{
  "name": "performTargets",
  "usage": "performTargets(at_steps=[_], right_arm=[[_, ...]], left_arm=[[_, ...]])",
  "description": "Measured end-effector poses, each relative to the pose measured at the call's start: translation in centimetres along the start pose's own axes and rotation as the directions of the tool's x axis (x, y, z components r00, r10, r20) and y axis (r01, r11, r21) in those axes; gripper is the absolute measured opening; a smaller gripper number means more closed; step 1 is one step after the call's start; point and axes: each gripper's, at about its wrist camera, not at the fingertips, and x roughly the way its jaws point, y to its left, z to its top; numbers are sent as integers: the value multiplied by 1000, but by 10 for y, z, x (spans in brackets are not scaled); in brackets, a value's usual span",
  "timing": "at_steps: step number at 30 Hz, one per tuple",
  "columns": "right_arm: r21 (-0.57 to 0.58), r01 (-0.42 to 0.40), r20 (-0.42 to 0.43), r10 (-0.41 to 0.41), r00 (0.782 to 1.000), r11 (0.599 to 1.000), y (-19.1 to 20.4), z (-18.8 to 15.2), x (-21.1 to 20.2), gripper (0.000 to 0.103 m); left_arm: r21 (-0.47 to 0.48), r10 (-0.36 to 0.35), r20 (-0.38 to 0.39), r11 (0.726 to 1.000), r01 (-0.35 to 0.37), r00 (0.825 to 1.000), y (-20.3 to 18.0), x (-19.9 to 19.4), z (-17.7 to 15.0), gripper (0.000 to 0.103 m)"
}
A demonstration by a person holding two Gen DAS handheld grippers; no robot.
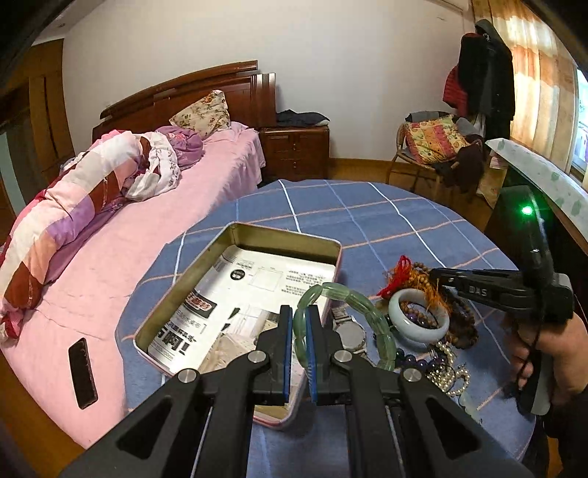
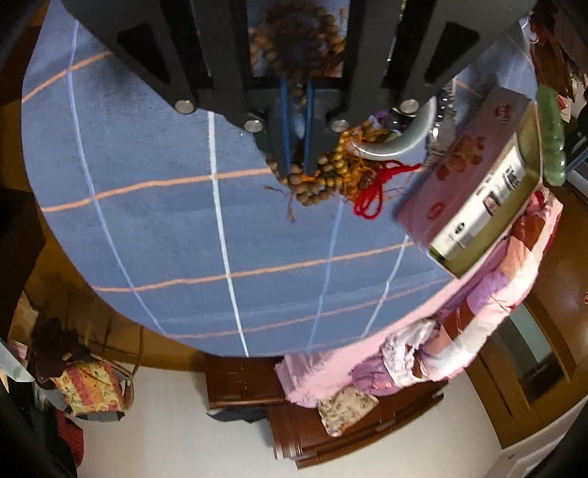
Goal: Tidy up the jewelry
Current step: 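Lift the jade bangle with the left tool while the right tool grasps the wooden bead necklace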
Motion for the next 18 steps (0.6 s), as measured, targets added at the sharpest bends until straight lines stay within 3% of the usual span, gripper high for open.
performTargets(at_steps=[6, 9, 10, 12, 13, 14, 18], right_arm=[[-42, 5, 108, 0, 994, 999, 8, 5, -40, 6], [-57, 17, 113, -11, 994, 998, 13, 15, -41, 6], [-63, 34, 107, -27, 994, 997, 13, 18, -35, 9], [-76, 73, 71, -68, 995, 994, 12, 21, -17, 62], [-73, 77, 56, -73, 996, 994, 12, 21, -9, 73], [-74, 82, 46, -79, 996, 994, 10, 20, -5, 75], [-96, 53, -9, -54, 999, 994, 14, 17, 8, 62]], left_arm=[[-18, 26, 27, 1000, -25, 999, 12, -5, 9, 6], [-29, 34, 33, 999, -33, 999, 18, -7, 12, 6], [-32, 36, 35, 999, -34, 999, 19, -7, 13, 6], [-31, 36, 37, 999, -35, 999, 21, -7, 13, 6], [-32, 38, 36, 999, -37, 999, 22, -6, 13, 6], [-31, 39, 35, 999, -38, 999, 22, -6, 11, 6], [-37, 52, 12, 998, -52, 999, 28, 5, 10, 6]])
